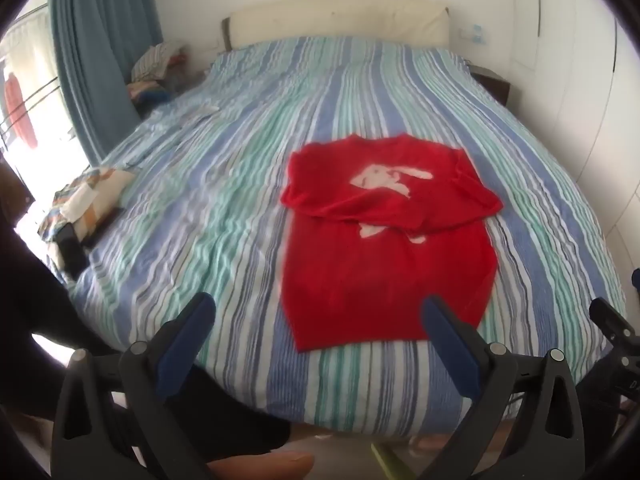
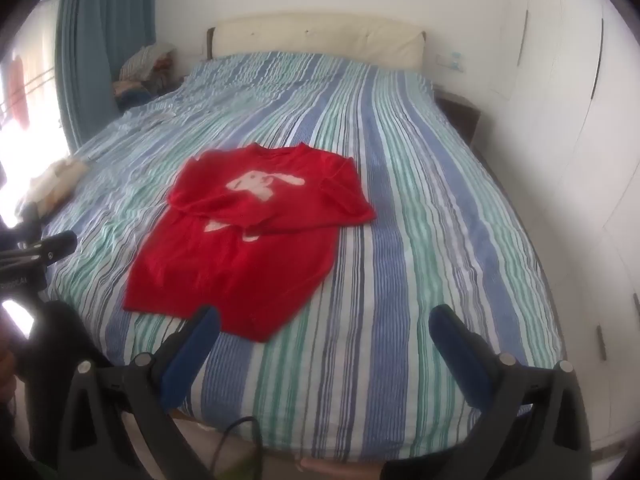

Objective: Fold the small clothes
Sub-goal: 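Move both tools toward the hem of the red rabbit sweater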

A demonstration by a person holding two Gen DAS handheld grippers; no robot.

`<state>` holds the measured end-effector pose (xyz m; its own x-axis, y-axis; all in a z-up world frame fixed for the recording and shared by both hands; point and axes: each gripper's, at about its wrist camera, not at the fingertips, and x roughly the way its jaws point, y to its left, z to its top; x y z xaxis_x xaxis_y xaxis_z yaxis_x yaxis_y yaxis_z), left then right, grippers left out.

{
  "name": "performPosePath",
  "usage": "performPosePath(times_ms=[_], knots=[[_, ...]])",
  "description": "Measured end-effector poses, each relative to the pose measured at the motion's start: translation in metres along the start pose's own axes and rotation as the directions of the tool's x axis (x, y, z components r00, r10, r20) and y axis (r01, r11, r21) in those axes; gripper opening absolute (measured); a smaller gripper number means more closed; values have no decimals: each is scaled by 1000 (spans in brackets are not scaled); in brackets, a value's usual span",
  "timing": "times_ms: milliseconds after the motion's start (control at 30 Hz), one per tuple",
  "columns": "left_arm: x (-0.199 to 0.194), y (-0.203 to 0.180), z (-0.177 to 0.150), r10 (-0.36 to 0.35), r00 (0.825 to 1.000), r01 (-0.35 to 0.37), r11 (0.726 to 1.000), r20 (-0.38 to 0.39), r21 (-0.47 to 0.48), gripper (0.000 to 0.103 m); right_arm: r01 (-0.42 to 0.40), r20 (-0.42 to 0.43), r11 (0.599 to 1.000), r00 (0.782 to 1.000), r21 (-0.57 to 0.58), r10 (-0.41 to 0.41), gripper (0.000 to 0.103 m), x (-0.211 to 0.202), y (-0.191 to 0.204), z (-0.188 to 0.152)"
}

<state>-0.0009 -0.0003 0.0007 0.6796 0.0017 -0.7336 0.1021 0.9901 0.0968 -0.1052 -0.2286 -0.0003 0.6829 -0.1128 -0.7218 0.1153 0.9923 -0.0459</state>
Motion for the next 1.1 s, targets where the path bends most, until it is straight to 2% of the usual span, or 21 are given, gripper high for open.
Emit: performPosePath(times_ms=[67,100,167,267,433,567,700,800,900,1100], knots=[[0,1,-1,-5,1000,5,1000,7,3,103,11,-6,1000,1000,-4,-11,103,3,5,3],[5,-3,-1,-5,1000,5,1000,-20,12,103,9,-8,1000,1000,0,-9,103,4,6,4],[10,-4,-2,-4,1000,4,1000,-25,4,103,-5,-15,1000,1000,-5,5,103,9,8,4],[18,-6,-3,24,999,-24,1000,-37,-4,103,-20,-31,1000,999,-17,19,103,15,12,3],[28,1,-5,5,996,-7,1000,-87,-24,103,-30,-55,999,998,-19,29,103,26,15,4],[30,-3,-5,13,996,-13,1000,-91,3,103,-27,-58,1000,998,-10,26,103,30,16,7],[30,-4,-5,-8,995,9,1000,-97,6,103,-10,-46,1000,999,5,11,103,28,15,12],[33,0,-5,-50,992,47,999,-116,-26,103,-3,-36,1000,999,15,4,103,25,13,14],[44,-2,-7,-45,988,41,999,-151,-31,103,28,-41,1000,999,11,-28,103,27,14,12],[46,-5,-4,-23,990,21,1000,-140,-19,103,68,-56,997,996,30,-66,103,32,8,13]])
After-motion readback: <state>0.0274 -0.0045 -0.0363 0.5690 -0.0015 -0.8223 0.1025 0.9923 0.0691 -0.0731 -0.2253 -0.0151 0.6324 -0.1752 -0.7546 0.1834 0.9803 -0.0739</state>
